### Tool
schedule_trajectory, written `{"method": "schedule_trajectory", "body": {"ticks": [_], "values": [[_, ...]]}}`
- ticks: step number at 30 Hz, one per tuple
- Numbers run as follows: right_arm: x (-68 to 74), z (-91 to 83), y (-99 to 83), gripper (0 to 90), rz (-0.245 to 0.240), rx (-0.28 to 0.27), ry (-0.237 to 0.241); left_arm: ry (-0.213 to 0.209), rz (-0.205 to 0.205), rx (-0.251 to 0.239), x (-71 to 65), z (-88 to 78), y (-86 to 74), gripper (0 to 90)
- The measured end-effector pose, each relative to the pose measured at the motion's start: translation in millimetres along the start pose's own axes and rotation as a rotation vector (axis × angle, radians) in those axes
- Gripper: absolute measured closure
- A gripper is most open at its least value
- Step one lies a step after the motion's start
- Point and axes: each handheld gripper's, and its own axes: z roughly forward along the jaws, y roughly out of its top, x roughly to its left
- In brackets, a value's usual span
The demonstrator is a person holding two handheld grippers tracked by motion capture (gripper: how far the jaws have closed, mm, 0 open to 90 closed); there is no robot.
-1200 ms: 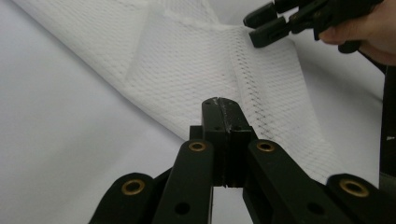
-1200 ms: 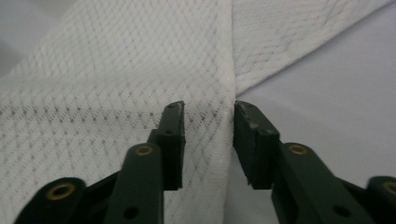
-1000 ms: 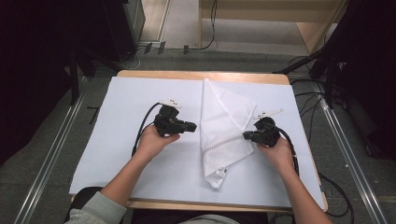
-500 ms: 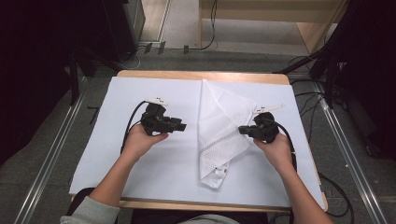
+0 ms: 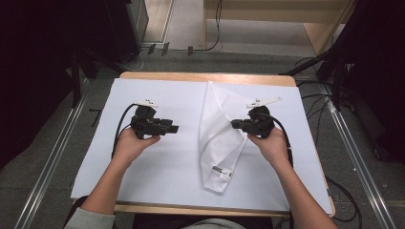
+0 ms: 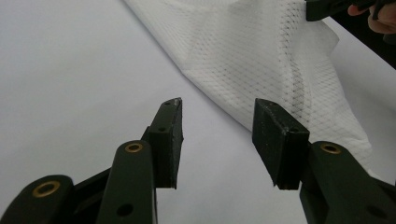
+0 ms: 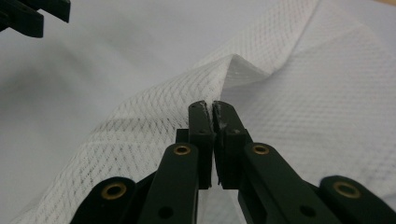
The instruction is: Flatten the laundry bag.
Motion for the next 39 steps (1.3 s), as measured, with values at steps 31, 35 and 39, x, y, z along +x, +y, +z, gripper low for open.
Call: {"method": "schedule_trajectory", "body": {"ticks": [31, 35, 39], "values": [[46.0, 59.6, 44.5, 88.3, -0.1, 0.025, 0.091, 0.021, -0.086, -0.056, 22.8, -25.4, -17.3, 48.0], [54.5, 68.5, 48.5, 88.2, -0.114, 0.029, 0.106, 0.028, -0.093, -0.059, 23.8, -28.1, -19.9, 47.7], [59.9, 79.8, 49.2, 88.0, -0.122, 0.041, 0.127, 0.032, -0.099, -0.06, 25.2, -30.4, -22.6, 47.4]]}}
